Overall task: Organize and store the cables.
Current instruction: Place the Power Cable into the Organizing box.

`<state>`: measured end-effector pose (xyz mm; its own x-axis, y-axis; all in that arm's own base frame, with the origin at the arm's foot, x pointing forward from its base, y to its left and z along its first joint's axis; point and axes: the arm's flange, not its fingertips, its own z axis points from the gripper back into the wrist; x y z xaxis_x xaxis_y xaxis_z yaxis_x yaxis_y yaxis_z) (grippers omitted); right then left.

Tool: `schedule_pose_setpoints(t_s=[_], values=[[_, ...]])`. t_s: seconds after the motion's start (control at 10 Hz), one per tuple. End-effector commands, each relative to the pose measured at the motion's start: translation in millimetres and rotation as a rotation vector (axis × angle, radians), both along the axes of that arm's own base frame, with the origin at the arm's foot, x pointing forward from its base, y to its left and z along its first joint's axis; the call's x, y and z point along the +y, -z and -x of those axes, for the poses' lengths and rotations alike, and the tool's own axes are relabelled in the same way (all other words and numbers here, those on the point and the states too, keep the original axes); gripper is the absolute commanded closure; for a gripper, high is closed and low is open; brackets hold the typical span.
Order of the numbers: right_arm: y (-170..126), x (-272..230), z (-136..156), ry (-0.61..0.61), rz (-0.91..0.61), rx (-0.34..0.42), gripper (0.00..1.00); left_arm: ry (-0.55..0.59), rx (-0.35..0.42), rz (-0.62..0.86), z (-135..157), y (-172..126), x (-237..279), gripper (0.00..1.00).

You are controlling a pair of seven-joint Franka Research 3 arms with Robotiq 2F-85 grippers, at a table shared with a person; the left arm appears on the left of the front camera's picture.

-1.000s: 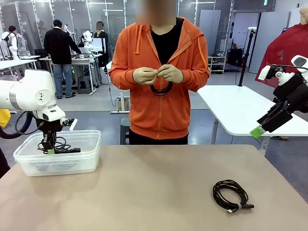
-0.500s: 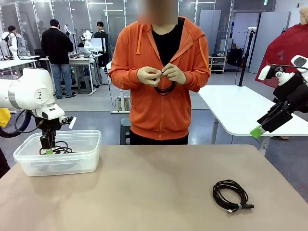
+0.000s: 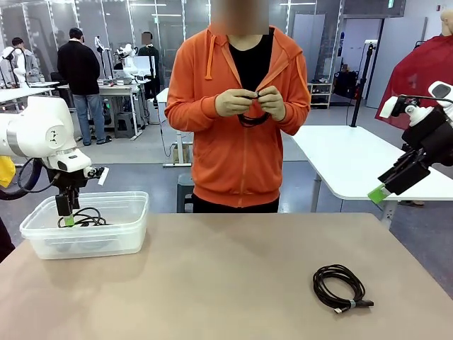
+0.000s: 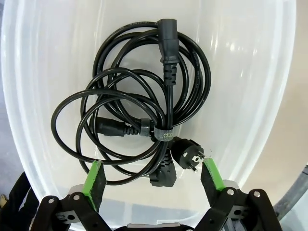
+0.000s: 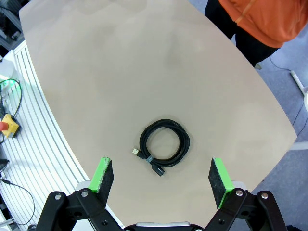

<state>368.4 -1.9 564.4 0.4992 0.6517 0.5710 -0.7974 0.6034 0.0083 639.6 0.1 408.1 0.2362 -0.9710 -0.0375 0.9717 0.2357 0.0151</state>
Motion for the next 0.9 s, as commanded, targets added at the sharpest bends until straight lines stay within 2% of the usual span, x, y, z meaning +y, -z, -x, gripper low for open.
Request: schedule_pose_setpoints(t_s=[0.0,0.1,0.2,0.8], values=[[-1.3,-0.5,-1.4,-0.003,0.001,-0.003,0.00,-0.044,-0.002,0.056,2.7,-9.3,1.1,0.00],[-1.3,-0.5,-1.4,-0.003,0.001,-0.003,0.00,-0.041,0.000,0.069,5.6,-10.2,1.1,0.00],[-1.3,-0.5,-1.4,-0.003,0.001,-0.003,0.00,-0.012,-0.004,0.016,0.5,-3.3,0.8,0.00],[-1.3,-0.5,-1.4,-0.003,0.001,-0.003,0.00,-0.012,-0.004,0.016,0.5,-3.3,0.8,0.00]])
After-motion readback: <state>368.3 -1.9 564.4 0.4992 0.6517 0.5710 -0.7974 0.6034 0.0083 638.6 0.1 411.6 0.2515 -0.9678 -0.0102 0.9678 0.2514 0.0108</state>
